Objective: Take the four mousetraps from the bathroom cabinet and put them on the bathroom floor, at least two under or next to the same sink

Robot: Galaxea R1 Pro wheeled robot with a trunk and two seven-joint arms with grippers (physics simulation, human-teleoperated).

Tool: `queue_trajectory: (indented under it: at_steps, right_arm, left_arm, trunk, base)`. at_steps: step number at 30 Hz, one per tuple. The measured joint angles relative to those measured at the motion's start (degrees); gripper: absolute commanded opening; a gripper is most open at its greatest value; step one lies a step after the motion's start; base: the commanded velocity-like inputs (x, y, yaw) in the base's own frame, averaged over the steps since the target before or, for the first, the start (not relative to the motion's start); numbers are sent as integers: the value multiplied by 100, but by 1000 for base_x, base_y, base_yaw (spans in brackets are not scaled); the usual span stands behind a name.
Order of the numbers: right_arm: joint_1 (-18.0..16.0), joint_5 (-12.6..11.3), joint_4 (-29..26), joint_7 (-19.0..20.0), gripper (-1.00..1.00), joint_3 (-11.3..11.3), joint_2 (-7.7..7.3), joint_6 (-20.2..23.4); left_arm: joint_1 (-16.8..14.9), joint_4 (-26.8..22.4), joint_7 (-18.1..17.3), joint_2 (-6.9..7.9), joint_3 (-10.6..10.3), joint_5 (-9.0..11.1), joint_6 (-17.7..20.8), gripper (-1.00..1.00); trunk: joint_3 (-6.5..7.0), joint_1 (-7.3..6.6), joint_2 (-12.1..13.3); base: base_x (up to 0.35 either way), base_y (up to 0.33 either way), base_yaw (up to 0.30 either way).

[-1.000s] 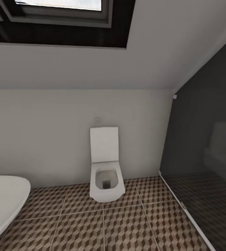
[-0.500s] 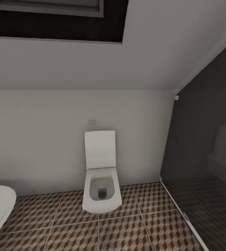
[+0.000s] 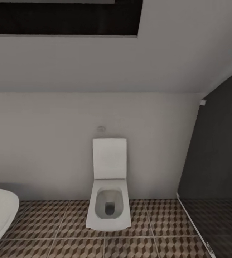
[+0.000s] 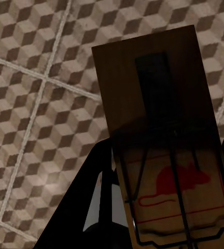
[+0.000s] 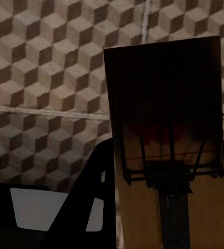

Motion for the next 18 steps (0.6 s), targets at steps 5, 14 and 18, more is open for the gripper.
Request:
queue_trajectory:
  at_steps: [5,14,18]
  right_arm:
    - [0,0,0,0,-100,0,-3,-1]
    - [1,0,-2,0,-100,-5,-13,7]
    - [2,0,-2,0,-100,-4,-11,9]
  left_arm:
    - [4,0,0,0,0,0,0,-100]
    - [2,2,1,-10,0,-8,-16,-100]
    - [3,2,1,-12,0,-9,-17,-100]
  trunk:
    - [0,0,0]
    - [0,2,1]
    - [0,1,0]
  base:
    - [304,-133,273]
    - [173,-75,94]
    - [158,-10,10]
